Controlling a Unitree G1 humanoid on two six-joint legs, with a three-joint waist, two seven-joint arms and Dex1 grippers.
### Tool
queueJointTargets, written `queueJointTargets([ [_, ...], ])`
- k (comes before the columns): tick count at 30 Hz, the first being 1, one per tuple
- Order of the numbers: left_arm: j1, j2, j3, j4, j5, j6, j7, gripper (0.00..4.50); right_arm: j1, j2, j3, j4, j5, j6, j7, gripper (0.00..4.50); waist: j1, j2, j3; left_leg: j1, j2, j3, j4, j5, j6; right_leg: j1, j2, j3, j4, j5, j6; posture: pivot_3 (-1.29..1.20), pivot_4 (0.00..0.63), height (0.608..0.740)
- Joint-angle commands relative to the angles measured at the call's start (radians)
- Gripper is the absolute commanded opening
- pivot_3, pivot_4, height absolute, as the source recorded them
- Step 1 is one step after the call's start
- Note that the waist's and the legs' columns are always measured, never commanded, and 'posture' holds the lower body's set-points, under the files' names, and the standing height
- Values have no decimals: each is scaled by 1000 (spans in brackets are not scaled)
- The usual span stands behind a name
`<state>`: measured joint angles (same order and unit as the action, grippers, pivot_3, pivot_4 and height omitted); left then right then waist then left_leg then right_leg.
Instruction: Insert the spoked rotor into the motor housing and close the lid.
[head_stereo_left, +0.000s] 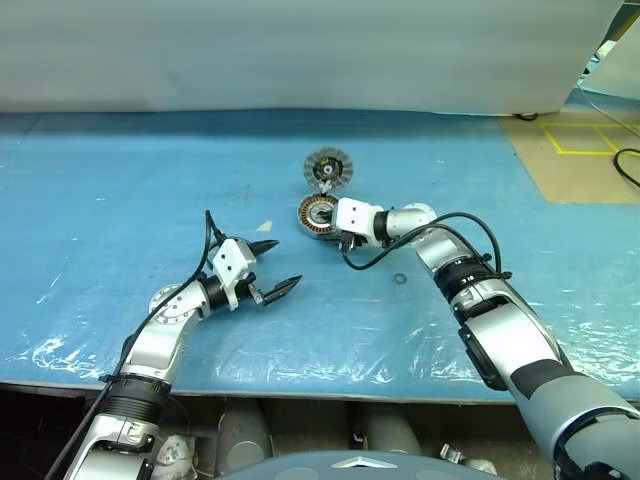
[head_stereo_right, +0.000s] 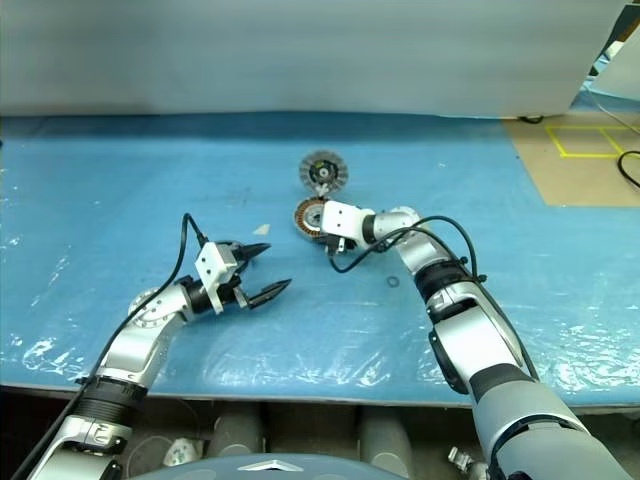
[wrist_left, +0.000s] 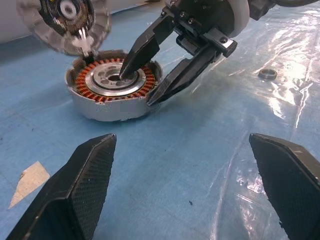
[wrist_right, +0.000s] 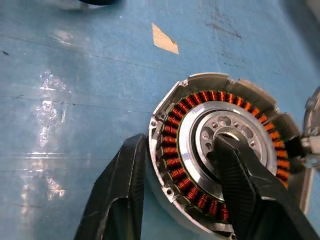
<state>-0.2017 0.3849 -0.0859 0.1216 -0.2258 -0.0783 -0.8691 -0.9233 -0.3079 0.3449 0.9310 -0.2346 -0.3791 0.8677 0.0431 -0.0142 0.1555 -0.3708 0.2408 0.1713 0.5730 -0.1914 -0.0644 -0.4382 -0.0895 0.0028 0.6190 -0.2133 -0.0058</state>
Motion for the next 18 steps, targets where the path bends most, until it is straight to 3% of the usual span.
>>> queueJointTargets([
  [1,-12,-1,-2,-30,-4,-7,0,4500,-24,-1,-12,8,-8,-22,-32,1745,0,0,0,0,0,0,0,0,0,0,0,0,0,0,0,0,150,740],
  [11,-16,-1,-3,-24,-2,-5,-1,4500,-31,4,-24,20,11,-37,-21,1745,0,0,0,0,0,0,2,0,0,0,0,0,2,0,0,0,150,740],
  [12,-15,-1,-3,-25,-2,-5,-1,4500,-30,5,-25,18,13,-37,-17,2491,0,0,0,0,0,0,2,0,0,0,0,0,2,0,0,0,150,740],
  [15,-13,-1,-3,-27,-2,-4,0,4500,-31,6,-28,16,9,-41,-28,3467,0,0,0,-1,0,0,2,0,0,-1,0,0,1,0,0,0,150,740],
  [16,-13,-1,-3,-27,-1,-4,0,4500,-32,7,-28,17,8,-44,-32,3746,0,0,0,-1,0,0,2,0,0,-1,0,0,1,0,0,0,150,740],
  [18,-13,-1,-3,-27,-1,-3,1,4500,-34,8,-29,18,5,-51,-41,3746,0,0,0,-1,0,0,2,0,0,-1,0,0,1,0,0,0,150,740],
])
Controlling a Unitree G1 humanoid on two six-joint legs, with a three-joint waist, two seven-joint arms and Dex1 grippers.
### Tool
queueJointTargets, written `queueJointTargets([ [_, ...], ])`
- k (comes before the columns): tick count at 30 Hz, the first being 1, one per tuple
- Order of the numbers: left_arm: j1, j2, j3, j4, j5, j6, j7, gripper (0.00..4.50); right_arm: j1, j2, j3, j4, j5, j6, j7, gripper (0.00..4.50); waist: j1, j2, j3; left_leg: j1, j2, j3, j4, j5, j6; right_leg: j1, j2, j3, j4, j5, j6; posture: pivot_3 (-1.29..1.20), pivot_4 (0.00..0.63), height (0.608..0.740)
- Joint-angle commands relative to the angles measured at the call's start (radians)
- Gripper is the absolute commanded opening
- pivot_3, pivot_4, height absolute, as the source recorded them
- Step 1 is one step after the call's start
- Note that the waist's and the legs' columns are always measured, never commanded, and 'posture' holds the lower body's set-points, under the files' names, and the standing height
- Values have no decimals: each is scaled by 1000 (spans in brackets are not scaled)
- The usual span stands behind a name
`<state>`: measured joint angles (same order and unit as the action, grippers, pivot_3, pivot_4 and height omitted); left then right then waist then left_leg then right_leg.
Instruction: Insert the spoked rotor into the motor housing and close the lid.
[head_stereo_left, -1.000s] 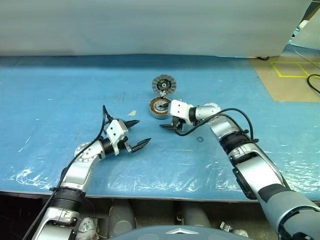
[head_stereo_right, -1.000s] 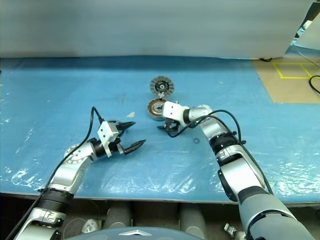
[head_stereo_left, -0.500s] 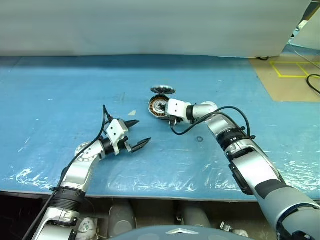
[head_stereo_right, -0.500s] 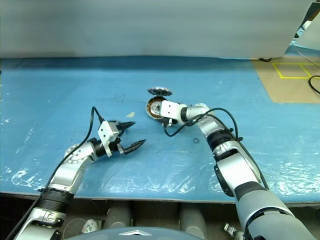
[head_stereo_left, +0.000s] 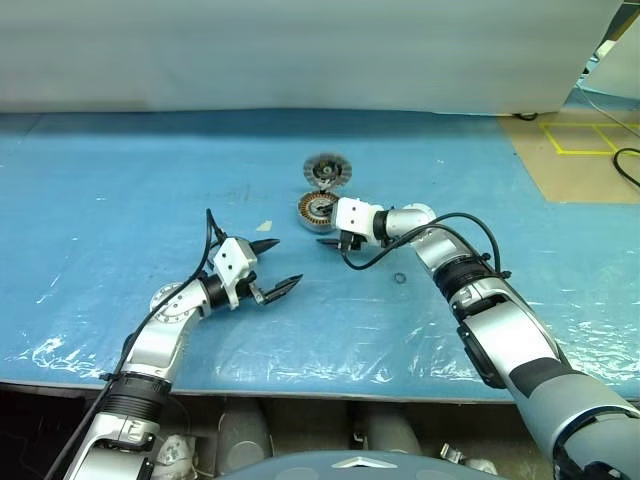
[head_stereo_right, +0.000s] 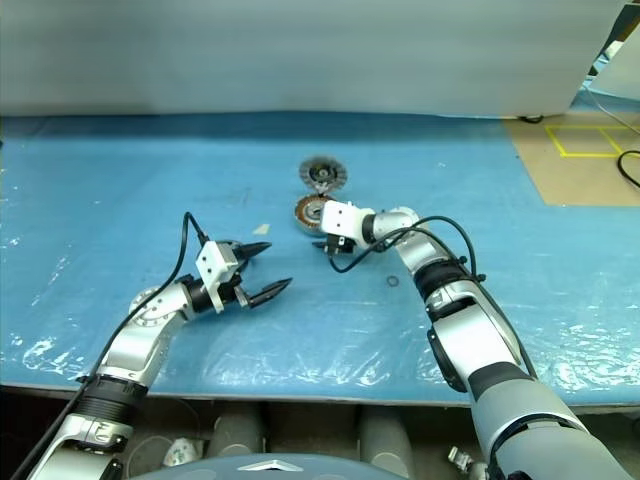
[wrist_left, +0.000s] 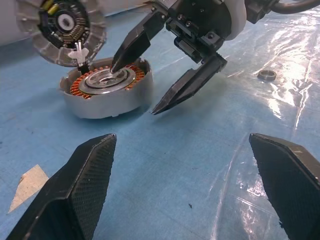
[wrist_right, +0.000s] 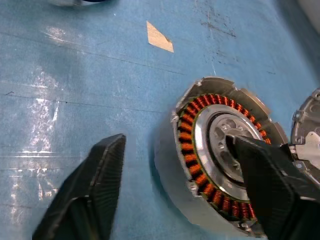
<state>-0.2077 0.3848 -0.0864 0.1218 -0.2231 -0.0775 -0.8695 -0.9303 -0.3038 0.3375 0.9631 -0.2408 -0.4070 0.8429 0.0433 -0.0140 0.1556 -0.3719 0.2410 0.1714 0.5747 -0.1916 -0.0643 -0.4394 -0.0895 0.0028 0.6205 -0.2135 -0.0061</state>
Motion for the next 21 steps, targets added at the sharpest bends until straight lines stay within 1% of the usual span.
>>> queueJointTargets([
  [1,-7,-1,-3,-28,-4,-3,1,4500,-28,5,-22,-14,11,-25,-19,3746,0,0,0,0,0,0,0,0,0,0,0,0,0,0,0,0,150,740],
  [9,-7,-5,-9,-24,0,-3,0,4500,-21,6,-21,-23,13,-24,-19,3746,0,0,0,0,0,0,0,0,0,0,0,0,0,0,0,0,150,740],
  [10,-8,-6,-10,-24,1,-2,1,4500,-18,7,-20,-26,14,-25,-19,3578,0,0,0,0,0,0,0,0,0,0,0,0,0,0,0,0,150,740],
  [12,-8,-8,-12,-24,2,-2,1,4500,-14,8,-20,-30,14,-26,-18,3122,0,0,0,0,0,0,0,0,0,0,0,0,0,0,0,0,150,740],
  [14,-8,-9,-13,-24,3,-1,2,4500,-10,10,-18,-32,14,-26,-16,2478,0,0,0,0,0,0,0,0,0,0,0,0,0,0,0,0,150,740],
  [19,-7,-9,-15,-23,3,-2,4,4500,-4,10,-11,-26,2,-29,-25,658,0,1,0,0,0,0,0,0,0,0,0,0,0,0,0,0,150,740],
  [21,-7,-8,-15,-23,3,-2,5,4500,-3,10,-12,-22,-1,-27,-29,18,0,1,0,0,0,0,0,0,0,0,0,0,0,0,0,0,150,740],
])
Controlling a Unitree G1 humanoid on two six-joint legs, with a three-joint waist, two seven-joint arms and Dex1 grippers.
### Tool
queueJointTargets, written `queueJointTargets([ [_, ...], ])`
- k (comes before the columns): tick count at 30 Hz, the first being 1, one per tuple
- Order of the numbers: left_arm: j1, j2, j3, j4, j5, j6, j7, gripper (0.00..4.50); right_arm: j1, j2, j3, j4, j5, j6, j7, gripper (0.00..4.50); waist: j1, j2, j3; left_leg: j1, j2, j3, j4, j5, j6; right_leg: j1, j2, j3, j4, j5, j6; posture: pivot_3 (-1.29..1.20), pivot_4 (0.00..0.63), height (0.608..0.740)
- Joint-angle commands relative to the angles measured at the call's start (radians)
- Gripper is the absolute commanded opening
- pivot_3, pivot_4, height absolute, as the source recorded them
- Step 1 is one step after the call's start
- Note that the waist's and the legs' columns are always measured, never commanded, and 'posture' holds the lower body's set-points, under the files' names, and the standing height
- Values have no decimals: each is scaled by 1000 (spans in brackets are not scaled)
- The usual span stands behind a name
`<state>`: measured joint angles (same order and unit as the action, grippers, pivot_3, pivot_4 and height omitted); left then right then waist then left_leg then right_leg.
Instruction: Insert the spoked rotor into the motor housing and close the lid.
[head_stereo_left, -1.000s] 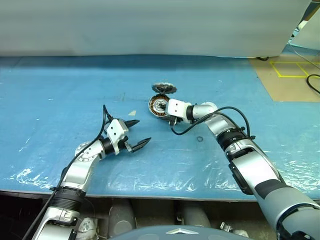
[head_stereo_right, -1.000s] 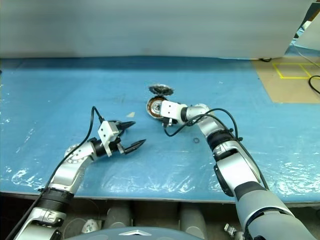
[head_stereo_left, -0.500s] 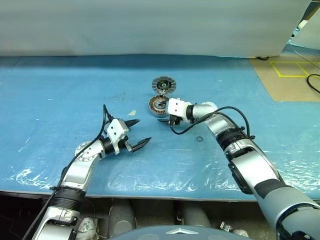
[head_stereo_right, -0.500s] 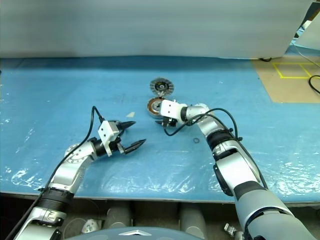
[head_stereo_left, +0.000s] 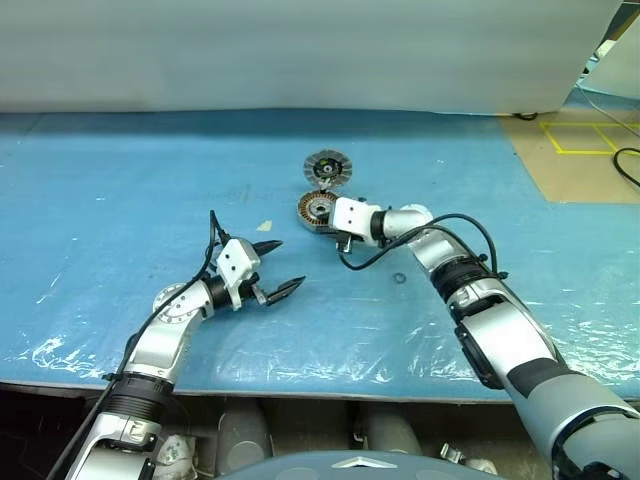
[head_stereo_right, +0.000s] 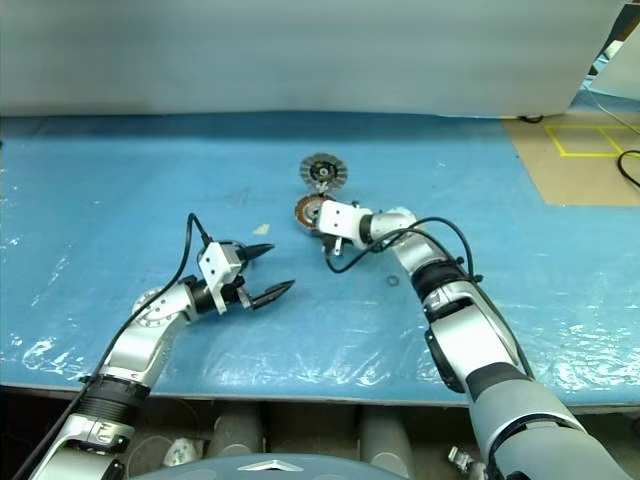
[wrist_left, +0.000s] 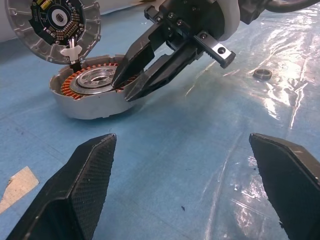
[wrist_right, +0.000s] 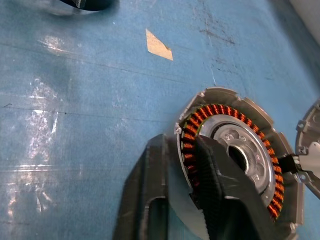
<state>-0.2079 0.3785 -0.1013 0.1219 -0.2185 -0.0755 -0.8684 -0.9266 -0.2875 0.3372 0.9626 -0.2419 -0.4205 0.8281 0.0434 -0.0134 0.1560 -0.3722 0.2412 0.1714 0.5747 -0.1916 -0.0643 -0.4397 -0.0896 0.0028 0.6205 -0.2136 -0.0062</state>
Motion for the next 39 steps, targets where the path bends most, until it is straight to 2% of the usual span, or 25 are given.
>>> queueJointTargets([
  [1,-7,-2,0,-22,-2,-4,4,4500,-7,-6,-12,-21,-1,-14,-17,18,0,0,0,0,0,0,0,0,0,0,0,0,0,0,0,0,150,740],
  [7,-9,-2,0,-20,0,-6,5,4500,-9,-2,-19,-29,7,-4,-15,18,0,0,0,0,0,0,0,0,0,0,0,0,0,0,0,0,150,740],
  [12,-8,1,4,-24,-3,-5,6,4500,11,4,-52,-102,103,36,116,18,0,1,1,-1,0,0,0,0,0,-1,0,0,0,0,0,0,150,740],
  [16,20,20,17,-62,-21,4,-8,4500,109,-74,-9,-302,158,174,356,18,1,1,1,-2,1,0,0,0,0,-1,0,0,0,0,0,0,150,740],
  [21,76,51,29,-137,-47,25,-24,4500,261,-138,13,-606,227,381,468,18,5,1,1,-3,1,0,-2,0,1,-1,0,0,-1,0,0,0,150,740],
  [28,169,102,47,-284,-88,87,-29,4500,407,-203,30,-901,287,590,500,18,2,1,1,0,2,0,-3,0,0,0,0,0,-2,-1,-1,0,150,740],
  [32,196,117,45,-328,-100,111,-23,4500,431,-218,24,-963,306,645,488,18,2,1,1,2,1,0,-3,0,0,1,0,1,-3,-1,0,0,150,740],
  [35,192,116,37,-328,-100,120,-24,4500,430,-209,8,-953,300,633,440,689,2,1,1,2,1,0,-3,0,0,1,0,1,-3,-1,0,0,150,740],
  [38,166,111,27,-310,-104,124,-34,4500,429,-194,-33,-958,320,632,379,1683,1,1,1,2,1,0,-3,0,0,1,0,1,-3,-1,0,0,150,740],
  [39,159,106,19,-306,-102,123,-36,4500,439,-197,-51,-970,337,627,371,1683,2,1,1,2,1,0,-3,0,0,1,0,1,-3,-1,0,0,150,740],
])
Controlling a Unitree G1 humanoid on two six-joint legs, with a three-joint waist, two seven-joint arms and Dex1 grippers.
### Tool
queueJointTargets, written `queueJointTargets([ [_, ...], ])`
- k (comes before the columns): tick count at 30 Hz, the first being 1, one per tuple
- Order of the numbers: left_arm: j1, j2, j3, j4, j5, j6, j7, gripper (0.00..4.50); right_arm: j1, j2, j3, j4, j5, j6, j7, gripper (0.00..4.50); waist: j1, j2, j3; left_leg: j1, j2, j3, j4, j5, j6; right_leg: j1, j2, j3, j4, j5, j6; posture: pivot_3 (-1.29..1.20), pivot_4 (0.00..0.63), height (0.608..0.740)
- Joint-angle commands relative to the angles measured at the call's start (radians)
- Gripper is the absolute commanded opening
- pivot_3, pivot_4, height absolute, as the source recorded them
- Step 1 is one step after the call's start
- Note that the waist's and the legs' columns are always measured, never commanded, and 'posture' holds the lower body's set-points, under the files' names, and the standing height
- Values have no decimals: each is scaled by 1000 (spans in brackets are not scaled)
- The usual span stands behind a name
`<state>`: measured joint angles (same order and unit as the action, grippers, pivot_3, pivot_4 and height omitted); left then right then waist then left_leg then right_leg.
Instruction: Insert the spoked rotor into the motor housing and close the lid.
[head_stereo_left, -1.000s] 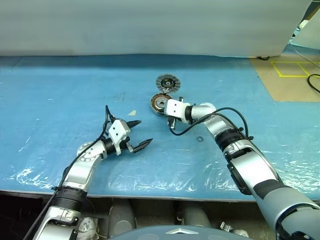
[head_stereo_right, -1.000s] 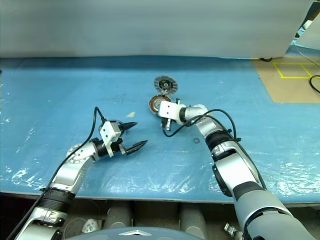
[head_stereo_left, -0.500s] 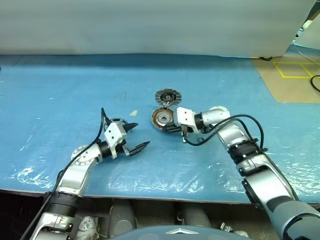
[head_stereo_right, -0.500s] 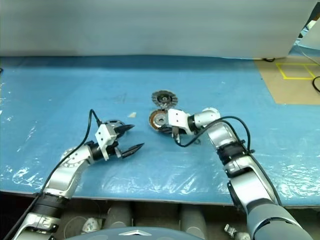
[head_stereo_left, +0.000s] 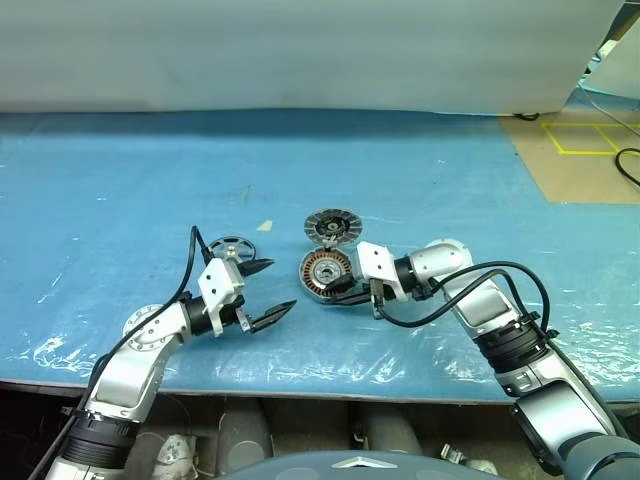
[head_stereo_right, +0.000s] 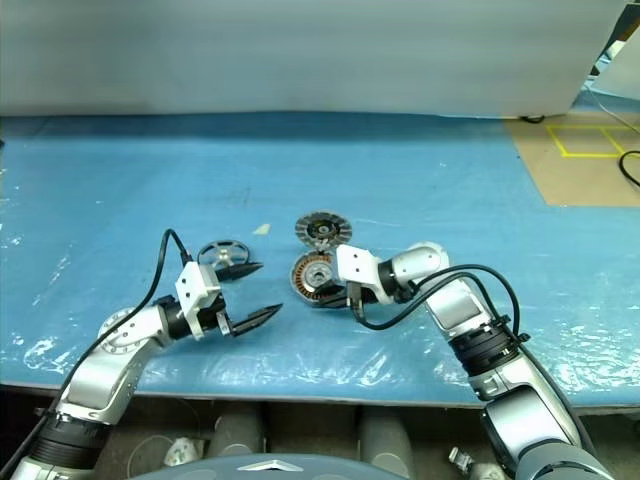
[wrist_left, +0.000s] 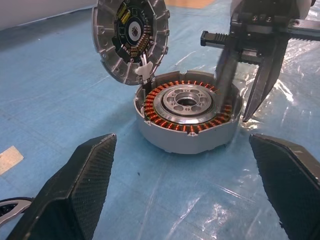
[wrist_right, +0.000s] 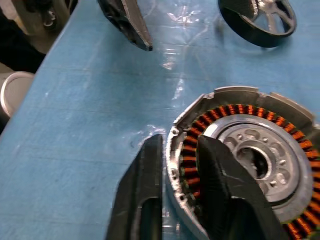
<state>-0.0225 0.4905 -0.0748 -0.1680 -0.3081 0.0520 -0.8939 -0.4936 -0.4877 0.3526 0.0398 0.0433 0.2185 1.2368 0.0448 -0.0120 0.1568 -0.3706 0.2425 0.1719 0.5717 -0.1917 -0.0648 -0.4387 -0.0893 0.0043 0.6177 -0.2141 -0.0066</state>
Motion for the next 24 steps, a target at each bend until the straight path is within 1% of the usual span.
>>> queueJointTargets([
  [1,-40,-12,-18,-5,-11,-6,-17,4500,17,-1,-91,-68,74,-9,-48,1683,1,0,0,0,0,0,0,0,0,0,0,0,0,0,0,0,150,740],
  [4,-91,-30,-41,38,-10,-12,-44,4500,56,-34,-148,-146,127,31,-64,1683,7,0,0,0,-2,0,0,0,0,0,0,1,-1,0,0,0,150,740],
  [7,-138,-62,-75,89,-1,-26,-66,4500,133,-103,-201,-228,171,80,-63,1683,15,0,0,0,-2,0,0,1,-1,1,0,1,-1,0,0,0,150,740],
  [9,-177,-77,-88,138,1,-38,-94,4500,187,-147,-241,-289,196,124,-80,1683,21,1,0,0,-2,0,0,1,-1,2,0,2,-2,0,0,0,150,740],
  [12,-218,-103,-107,185,2,-49,-116,4500,258,-182,-319,-350,244,178,-124,1683,21,1,0,1,-1,0,-1,1,-1,1,0,4,-2,0,0,0,150,740],
  [14,-244,-116,-120,219,10,-62,-136,4500,283,-193,-349,-345,218,176,-183,1683,21,1,0,2,-1,0,-1,1,-1,1,0,4,-2,0,0,0,150,740],
  [16,-268,-121,-120,251,9,-74,-152,4500,278,-182,-365,-314,173,162,-266,1683,21,1,0,2,-2,0,-1,1,-1,1,0,5,-2,0,1,0,150,740],
  [18,-284,-126,-118,274,9,-81,-159,4500,276,-165,-388,-294,174,178,-323,1683,22,1,0,2,-2,1,-1,1,-2,1,0,5,-1,0,1,0,150,740],
  [24,-319,-136,-122,330,13,-105,-193,4500,358,-199,-386,-290,166,193,-350,1683,26,1,0,1,-3,1,-2,2,-3,1,0,5,-4,0,1,0,150,740],
])
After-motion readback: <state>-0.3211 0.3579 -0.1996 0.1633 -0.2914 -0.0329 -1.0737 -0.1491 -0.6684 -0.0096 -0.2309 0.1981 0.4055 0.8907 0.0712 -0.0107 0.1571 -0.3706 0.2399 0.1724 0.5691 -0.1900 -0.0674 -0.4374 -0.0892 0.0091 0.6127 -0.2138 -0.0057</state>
